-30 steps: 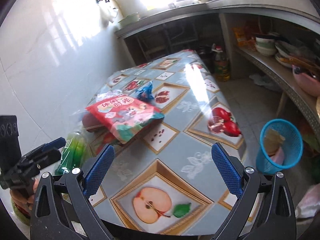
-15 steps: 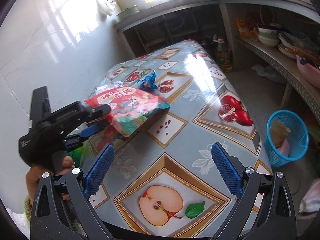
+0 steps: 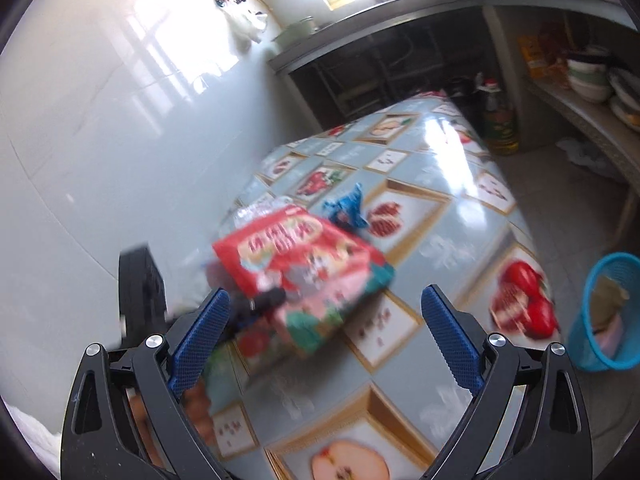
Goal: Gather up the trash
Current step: 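Grasp the red snack packet with the left tool while the right tool grasps the blue wrapper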
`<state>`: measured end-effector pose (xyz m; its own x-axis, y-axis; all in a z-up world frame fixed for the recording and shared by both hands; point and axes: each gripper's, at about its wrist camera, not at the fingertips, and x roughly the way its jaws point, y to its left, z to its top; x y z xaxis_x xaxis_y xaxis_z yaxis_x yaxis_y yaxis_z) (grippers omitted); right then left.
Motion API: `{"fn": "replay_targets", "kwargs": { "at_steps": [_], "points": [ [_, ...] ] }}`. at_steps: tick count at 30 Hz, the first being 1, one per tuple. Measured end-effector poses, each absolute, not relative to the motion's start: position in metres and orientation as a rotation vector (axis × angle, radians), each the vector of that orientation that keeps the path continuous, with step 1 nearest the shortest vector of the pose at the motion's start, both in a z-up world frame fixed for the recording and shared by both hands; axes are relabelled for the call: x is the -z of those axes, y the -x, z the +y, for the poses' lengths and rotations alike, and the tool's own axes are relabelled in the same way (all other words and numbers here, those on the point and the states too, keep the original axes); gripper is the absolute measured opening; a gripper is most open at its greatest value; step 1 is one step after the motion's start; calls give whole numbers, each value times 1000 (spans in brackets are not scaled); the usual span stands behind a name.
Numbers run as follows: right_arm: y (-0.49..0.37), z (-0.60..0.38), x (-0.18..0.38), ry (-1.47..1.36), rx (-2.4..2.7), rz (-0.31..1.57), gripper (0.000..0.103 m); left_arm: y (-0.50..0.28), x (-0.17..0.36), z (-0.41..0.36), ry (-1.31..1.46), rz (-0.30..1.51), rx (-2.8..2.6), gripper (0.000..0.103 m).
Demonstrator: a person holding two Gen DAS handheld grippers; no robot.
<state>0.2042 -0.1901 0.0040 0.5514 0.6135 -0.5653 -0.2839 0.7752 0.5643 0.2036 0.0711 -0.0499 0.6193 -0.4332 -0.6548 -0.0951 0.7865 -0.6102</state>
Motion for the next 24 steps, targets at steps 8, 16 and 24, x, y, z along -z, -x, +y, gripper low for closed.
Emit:
{"fn": "replay_targets", "kwargs": {
  "at_steps": [8, 16, 24],
  "points": [
    [-336, -157, 42, -628, -555, 1046, 80, -199, 50, 72, 661, 891, 209, 11],
    [-368, -133, 80, -627, -491, 1177, 33, -192, 53, 69, 662, 907, 237, 10],
    [-343, -159, 71, -670, -449, 1113, 7, -184, 45, 63, 644, 903, 278, 6]
  ]
}}
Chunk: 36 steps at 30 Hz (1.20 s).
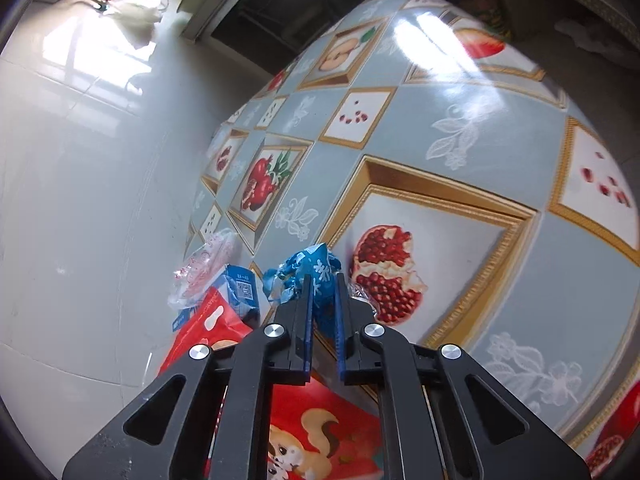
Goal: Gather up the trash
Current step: 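Grasp the red snack packet with the left tool while the right tool grasps the blue wrapper, then carry the red packet and blue wrapper toward the blue wastebasket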
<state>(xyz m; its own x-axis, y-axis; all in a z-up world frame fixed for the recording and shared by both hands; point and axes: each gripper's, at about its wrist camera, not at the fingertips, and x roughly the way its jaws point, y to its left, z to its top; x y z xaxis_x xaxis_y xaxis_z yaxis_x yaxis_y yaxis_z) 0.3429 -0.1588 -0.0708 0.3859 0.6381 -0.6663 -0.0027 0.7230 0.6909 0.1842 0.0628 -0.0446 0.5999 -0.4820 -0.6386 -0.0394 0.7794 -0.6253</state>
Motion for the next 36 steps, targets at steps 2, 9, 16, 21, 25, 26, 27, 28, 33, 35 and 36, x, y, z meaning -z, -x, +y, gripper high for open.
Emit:
{"fn": "replay_targets", "kwargs": {
  "at_steps": [2, 9, 16, 21, 25, 26, 27, 28, 33, 35, 36],
  "points": [
    [-327, -173, 62, -662, -424, 1074, 6, -182, 42, 58, 643, 907, 297, 6],
    [-258, -222, 35, -617, -310, 934, 5, -168, 33, 32, 586, 929, 403, 5],
    [-192, -255, 20, -612, -226, 839, 5, -151, 21, 10, 497, 930, 533, 3],
    [-162, -270, 13, -657, -192, 779, 4, -138, 13, -1, 425, 932, 607, 2],
    [-143, -280, 12, -683, -177, 750, 4, -131, 8, -7, 386, 922, 636, 1],
    [-139, -281, 12, -689, -174, 746, 4, -128, 8, -8, 378, 918, 641, 0],
    [-135, -282, 13, -694, -173, 744, 4, -129, 5, -11, 371, 915, 646, 0],
    [-131, -284, 14, -699, -172, 744, 4, -129, 4, -14, 364, 913, 655, 0],
    [-121, -287, 20, -721, -163, 735, 4, -125, -2, -20, 348, 908, 685, 0],
    [-115, -291, 23, -731, -156, 743, 4, -125, -3, -20, 348, 910, 693, 0],
    [-114, -293, 25, -740, -154, 746, 4, -126, -4, -22, 344, 906, 696, 0]
  ]
}}
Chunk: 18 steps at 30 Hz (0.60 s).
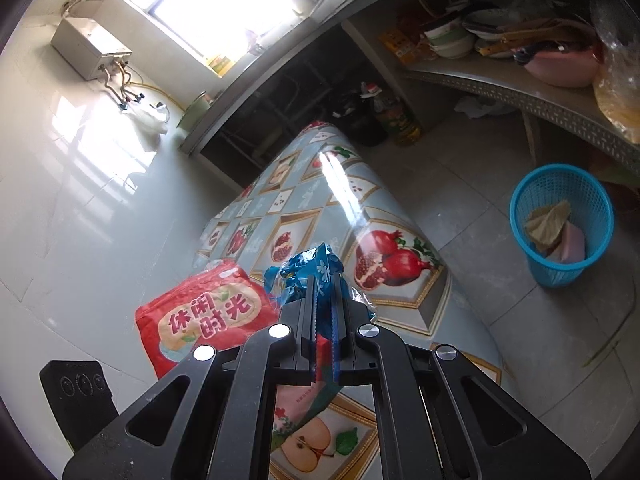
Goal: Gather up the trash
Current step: 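Carry the red packet and blue wrapper toward the blue wastebasket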
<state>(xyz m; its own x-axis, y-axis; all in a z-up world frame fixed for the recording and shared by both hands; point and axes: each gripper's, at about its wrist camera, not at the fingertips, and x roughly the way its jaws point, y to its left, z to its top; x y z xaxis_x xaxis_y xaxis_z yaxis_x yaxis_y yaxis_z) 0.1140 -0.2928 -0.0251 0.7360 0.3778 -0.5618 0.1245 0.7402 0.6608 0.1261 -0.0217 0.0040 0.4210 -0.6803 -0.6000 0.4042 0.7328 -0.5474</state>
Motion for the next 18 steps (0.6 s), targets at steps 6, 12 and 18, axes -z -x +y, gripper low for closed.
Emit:
{"fn": "replay_targets", "kwargs": {
  "at_steps": [6, 12, 18],
  "points": [
    [-103, -300, 22, -759, -140, 727, 4, -130, -9, -26, 334, 899, 713, 0],
    [-97, -305, 19, -765, -135, 710, 4, -131, -13, -27, 336, 883, 714, 0],
    [-90, -312, 21, -788, -125, 693, 4, -131, -19, -30, 326, 868, 715, 0]
  ]
}}
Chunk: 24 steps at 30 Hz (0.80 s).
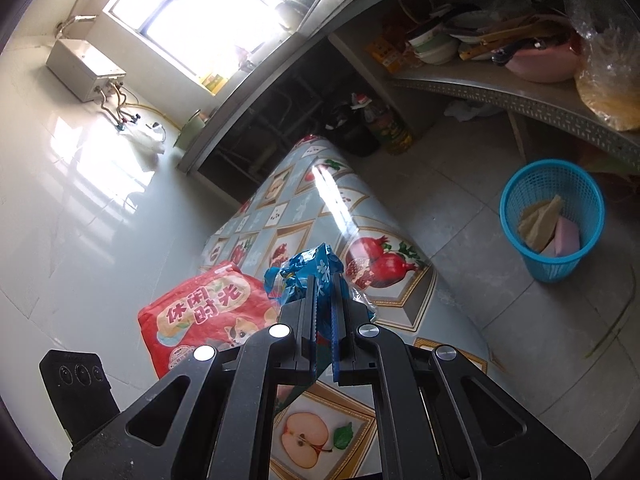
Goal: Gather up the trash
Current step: 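Carry the red packet and blue wrapper toward the blue wastebasket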
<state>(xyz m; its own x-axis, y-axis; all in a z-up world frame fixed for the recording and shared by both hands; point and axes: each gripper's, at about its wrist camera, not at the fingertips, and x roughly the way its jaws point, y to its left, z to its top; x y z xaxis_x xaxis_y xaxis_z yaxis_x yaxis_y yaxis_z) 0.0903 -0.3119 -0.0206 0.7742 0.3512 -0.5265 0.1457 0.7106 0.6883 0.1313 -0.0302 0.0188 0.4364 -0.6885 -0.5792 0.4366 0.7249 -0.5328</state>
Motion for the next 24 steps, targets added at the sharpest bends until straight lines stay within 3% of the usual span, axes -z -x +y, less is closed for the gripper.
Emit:
{"fn": "replay_targets", "kwargs": {
  "at_steps": [24],
  "points": [
    [-61, -347, 23, -865, -75, 637, 4, -141, -26, -69, 273, 858, 757, 0]
  ]
}}
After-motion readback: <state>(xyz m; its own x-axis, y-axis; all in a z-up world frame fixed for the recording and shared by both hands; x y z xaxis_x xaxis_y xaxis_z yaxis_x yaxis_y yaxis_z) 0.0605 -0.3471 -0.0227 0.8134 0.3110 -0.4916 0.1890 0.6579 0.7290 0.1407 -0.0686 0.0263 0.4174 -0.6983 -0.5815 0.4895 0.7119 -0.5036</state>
